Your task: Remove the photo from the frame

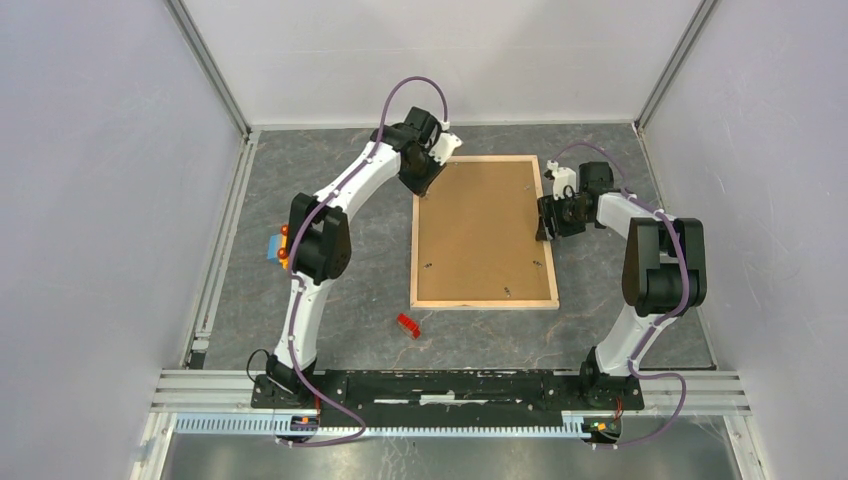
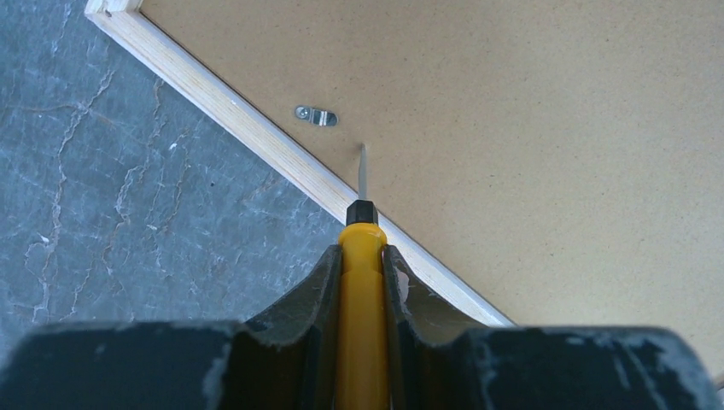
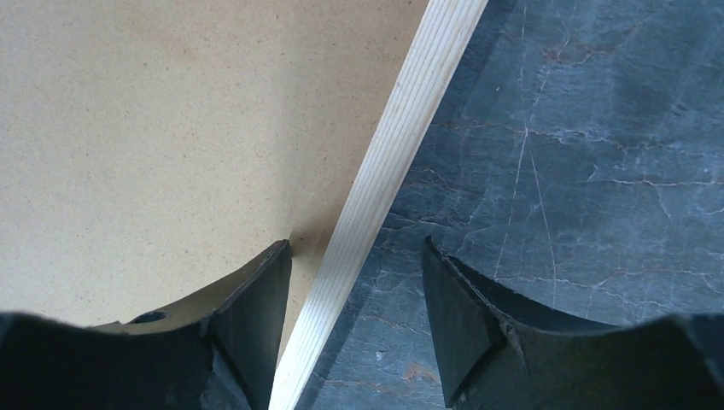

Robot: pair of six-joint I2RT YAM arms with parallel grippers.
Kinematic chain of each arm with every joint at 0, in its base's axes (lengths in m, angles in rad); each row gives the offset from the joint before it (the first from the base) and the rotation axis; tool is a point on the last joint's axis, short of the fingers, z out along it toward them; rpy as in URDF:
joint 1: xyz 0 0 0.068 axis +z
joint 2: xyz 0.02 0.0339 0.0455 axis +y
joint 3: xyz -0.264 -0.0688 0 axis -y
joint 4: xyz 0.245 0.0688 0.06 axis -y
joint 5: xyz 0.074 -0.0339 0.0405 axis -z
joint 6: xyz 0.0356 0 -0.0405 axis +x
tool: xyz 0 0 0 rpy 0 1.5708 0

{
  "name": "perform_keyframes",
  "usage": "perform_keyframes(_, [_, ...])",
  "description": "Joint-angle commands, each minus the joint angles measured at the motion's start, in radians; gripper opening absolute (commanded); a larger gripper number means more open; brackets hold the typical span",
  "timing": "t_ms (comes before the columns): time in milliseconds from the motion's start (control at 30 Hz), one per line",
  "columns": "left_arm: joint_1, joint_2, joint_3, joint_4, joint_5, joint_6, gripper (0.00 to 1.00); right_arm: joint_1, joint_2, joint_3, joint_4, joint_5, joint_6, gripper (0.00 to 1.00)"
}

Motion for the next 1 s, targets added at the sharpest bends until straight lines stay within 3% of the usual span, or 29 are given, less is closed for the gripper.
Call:
perform_keyframes(0, [0.013, -0.035, -0.002, -0.001, -0.040, -0.024, 0.02, 0.005, 0.008, -0.018, -0.020, 0.059, -0.021, 0.64])
perform_keyframes(167, [0.013, 0.005, 0.033, 0.016, -0.076, -0.046, 0.02, 0.006, 0.011, -0.029, -0.017, 0.060, -0.018, 0.63])
perform_keyframes(967, [0.011, 0.089, 0.125, 0.067, 0.027, -0.154, 0.02, 0.033, 0.039, -0.026, -0.010, 0.086, -0.020, 0.59])
